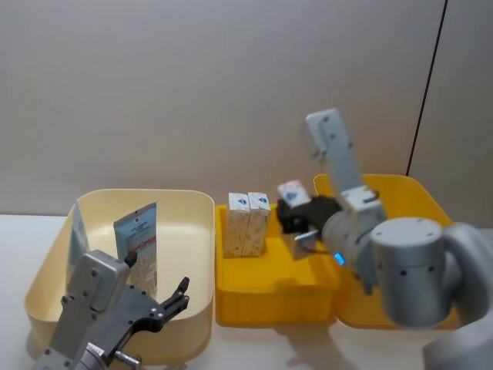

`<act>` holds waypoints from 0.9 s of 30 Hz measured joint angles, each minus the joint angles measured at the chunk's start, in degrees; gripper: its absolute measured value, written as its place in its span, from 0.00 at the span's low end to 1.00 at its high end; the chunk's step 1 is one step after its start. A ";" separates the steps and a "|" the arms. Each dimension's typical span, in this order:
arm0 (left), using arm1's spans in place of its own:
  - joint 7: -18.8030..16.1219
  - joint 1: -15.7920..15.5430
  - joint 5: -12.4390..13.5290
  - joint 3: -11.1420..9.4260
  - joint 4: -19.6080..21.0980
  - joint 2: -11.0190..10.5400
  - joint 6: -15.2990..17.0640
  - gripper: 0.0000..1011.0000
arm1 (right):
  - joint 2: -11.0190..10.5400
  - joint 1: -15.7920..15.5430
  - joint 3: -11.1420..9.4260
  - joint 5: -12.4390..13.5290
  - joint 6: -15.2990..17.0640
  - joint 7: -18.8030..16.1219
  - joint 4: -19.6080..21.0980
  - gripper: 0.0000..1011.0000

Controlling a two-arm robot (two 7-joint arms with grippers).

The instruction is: Bimanual collaborative sorting of washing and personal care products

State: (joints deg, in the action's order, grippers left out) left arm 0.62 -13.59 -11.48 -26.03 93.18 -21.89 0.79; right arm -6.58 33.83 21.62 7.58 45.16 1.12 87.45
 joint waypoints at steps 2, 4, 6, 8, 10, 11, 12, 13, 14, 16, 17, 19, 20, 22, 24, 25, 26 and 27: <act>0.00 0.00 0.00 0.00 0.00 0.00 0.00 0.99 | -0.57 0.19 -0.44 -0.20 -0.04 -0.05 1.04 0.39; 0.00 0.00 0.00 0.00 0.00 0.00 0.00 0.99 | -1.36 0.50 -1.18 -0.44 -0.05 -0.10 2.44 0.39; 0.00 0.00 0.00 0.00 0.00 0.00 0.00 0.99 | -2.27 0.76 -2.16 -0.68 -0.05 -0.11 3.95 0.39; 0.00 0.00 0.00 0.00 0.00 0.00 0.00 0.99 | -3.01 0.94 -3.11 -0.96 0.01 -0.03 5.07 0.39; 0.00 0.00 0.00 0.00 0.00 0.00 0.00 0.99 | -3.53 1.03 -3.79 -1.16 0.13 0.12 5.89 0.39; 0.00 0.00 0.00 0.00 0.00 0.00 0.00 0.99 | -3.77 1.05 -4.14 -1.25 0.22 0.21 6.25 0.39; 0.00 0.00 0.00 0.00 0.00 0.00 0.00 0.99 | -4.00 1.07 -4.47 -1.33 0.34 0.32 6.52 0.39; 0.00 0.00 0.00 0.00 0.00 0.00 0.00 0.99 | -4.38 1.08 -5.07 -1.47 0.56 0.53 6.87 0.39; 0.00 0.00 0.00 0.00 0.00 0.00 0.00 0.99 | -4.62 1.08 -5.46 -1.59 0.79 0.68 7.20 0.39; 0.00 0.00 0.00 0.00 0.00 0.00 0.00 0.99 | -5.14 1.07 -6.34 -1.79 1.34 0.99 7.73 0.39; 0.00 0.00 0.00 0.01 0.00 0.00 0.00 0.99 | -5.34 1.05 -6.72 -1.86 1.53 1.12 7.90 0.39; 0.00 0.00 0.00 0.00 0.00 0.00 0.00 0.99 | -5.75 0.93 -7.52 -1.97 2.19 1.35 8.13 0.39; 0.00 0.00 0.00 0.00 0.00 0.00 0.00 0.99 | -5.87 0.87 -7.79 -2.00 2.39 1.38 8.17 0.39; 0.00 0.00 0.00 0.00 0.00 0.00 0.00 0.99 | -6.16 0.69 -8.39 -2.02 3.12 1.41 8.19 0.39; 0.00 0.00 0.00 0.00 0.00 0.00 0.00 0.99 | -6.34 0.56 -8.82 -2.03 3.51 1.40 8.04 0.39; 0.00 0.00 0.00 0.00 0.00 0.00 0.00 0.99 | -6.40 0.51 -8.97 -2.02 3.69 1.37 7.92 0.39; 0.00 0.00 0.00 0.00 0.00 0.00 0.00 0.99 | -6.48 0.39 -9.26 -1.96 4.03 1.31 7.57 0.39; 0.00 0.00 0.00 0.00 0.00 0.00 0.00 0.99 | -6.51 0.33 -9.47 -1.85 4.32 1.16 7.17 0.39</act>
State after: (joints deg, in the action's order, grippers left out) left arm 0.63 -13.59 -11.48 -26.03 93.17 -21.89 0.79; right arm -13.09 34.16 12.15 5.73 49.48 2.28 94.62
